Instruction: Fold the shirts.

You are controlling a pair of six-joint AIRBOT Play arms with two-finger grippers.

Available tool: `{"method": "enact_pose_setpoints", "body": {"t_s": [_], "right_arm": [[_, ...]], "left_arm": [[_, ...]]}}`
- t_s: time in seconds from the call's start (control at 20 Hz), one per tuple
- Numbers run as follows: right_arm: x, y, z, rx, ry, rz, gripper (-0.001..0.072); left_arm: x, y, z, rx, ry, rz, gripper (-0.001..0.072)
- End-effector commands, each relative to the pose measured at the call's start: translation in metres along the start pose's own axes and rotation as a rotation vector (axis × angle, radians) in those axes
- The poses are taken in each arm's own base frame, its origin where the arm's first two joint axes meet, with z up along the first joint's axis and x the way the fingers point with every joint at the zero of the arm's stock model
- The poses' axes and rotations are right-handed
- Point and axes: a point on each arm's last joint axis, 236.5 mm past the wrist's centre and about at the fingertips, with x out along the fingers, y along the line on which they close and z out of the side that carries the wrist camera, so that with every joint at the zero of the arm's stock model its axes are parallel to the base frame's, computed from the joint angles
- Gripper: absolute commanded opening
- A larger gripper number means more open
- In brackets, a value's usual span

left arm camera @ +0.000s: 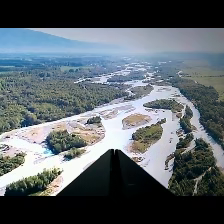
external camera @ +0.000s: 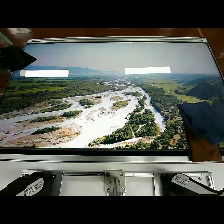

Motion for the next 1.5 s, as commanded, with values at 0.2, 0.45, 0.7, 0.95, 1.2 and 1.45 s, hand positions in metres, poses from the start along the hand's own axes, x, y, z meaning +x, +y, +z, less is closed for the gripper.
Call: {"method": "enact_pose_setpoints", "body": {"t_s": [0.2, 0.45, 0.7, 0.95, 1.2, 1.45], "right_arm": [[0.11, -0.031, -0.061, 0.158, 0.121, -0.07, 0.007], [0.106, -0.066, -0.047, 0.194, 0.031, -0.214, 0.0152], [0.079, -0.046, -0.027, 0.163, -0.066, -0.133, 0.0572], [-0.066, -0.006, 0.04, 0.056, -0.542, 0.009, 0.057], [-0.171, 0.16, 0.047, -0.457, -0.92, 0.221, 0.0561], [-0.03, 0.256, -0.032, -0.713, -0.383, 0.177, 0.0697]], "left_arm": [[0.0, 0.0, 0.0, 0.0, 0.0, -0.001, 0.0038], [0.0, -0.002, 0.0, -0.003, 0.0, -0.008, 0.0037], [0.0, -0.003, 0.0, -0.004, -0.001, -0.011, 0.0037], [0.011, 0.004, 0.006, -0.009, -0.016, -0.004, 0.0037], [0.08, 0.028, -0.044, 0.147, 0.217, 0.155, 0.0035], [0.15, 0.024, -0.156, 0.249, 0.637, 0.304, 0.0701]]}}
